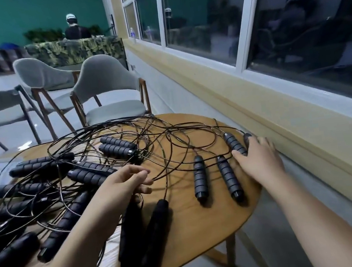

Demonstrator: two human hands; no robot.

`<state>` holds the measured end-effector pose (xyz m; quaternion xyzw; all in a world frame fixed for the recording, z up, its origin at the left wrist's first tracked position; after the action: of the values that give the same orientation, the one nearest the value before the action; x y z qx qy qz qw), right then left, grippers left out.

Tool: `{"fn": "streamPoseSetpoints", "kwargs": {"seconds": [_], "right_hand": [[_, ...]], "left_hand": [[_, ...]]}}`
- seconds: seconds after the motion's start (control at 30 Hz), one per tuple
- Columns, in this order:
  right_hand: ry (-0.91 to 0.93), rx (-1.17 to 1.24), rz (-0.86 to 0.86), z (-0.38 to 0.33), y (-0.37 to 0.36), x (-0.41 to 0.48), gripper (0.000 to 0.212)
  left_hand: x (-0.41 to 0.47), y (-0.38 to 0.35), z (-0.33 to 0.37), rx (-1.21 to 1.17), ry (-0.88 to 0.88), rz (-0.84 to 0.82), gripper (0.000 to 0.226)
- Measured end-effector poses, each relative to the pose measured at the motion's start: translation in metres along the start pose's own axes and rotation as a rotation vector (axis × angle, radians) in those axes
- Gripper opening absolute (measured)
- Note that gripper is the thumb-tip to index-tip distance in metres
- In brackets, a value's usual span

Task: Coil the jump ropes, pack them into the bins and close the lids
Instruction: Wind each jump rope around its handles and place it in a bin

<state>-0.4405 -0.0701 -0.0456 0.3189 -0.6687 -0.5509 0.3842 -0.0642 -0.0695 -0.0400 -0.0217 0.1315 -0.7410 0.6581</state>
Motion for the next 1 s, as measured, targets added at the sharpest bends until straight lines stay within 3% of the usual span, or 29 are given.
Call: {"fn": "streamPoseSetpoints", "kwargs": {"seconds": [0.2,0.43,0.6,0.7,0.87,1.0], "right_hand": [[-0.032,-0.02,-0.016,0.005,-0.01,0.005,0.07],[-0.016,-0.036,0.034,0.008,-0.017,0.012,0.06],[-0.036,0.053,0.028,0.008,-0.014,0.016,0.064],[-0.023,0.124,0.071,0.006,-0.004,0.014,0.055],[0.102,0.377,0.205,-0.02,0.035,-0.004,0.057],[0.243,0.441,0.304,-0.058,0.065,-0.037,0.06]], "left_hand": [[0.006,-0.004,-0.006,-0.002,-0.014,-0.003,0.012],[0.004,-0.007,-0.004,0.079,-0.087,0.0,0.01],[0.0,-0.004,0.008,0.088,-0.15,0.015,0.013],[-0.003,-0.001,0.014,0.041,-0.171,0.028,0.012],[-0.011,0.001,0.026,-0.051,-0.215,0.015,0.011],[-0.019,0.0,0.036,-0.034,-0.231,-0.011,0.011]]}}
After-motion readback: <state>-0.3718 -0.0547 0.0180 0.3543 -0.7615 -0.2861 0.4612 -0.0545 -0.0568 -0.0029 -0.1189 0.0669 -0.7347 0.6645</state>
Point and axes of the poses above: each hand's wrist, its own x-axis towards the middle knuckle, its own y-axis out of the back of the hand, z = x × y, the point moved 6 cm from there along x, towards the middle knuckle, and after that the axes turned 15 degrees about -x, right-handed, at the moved point
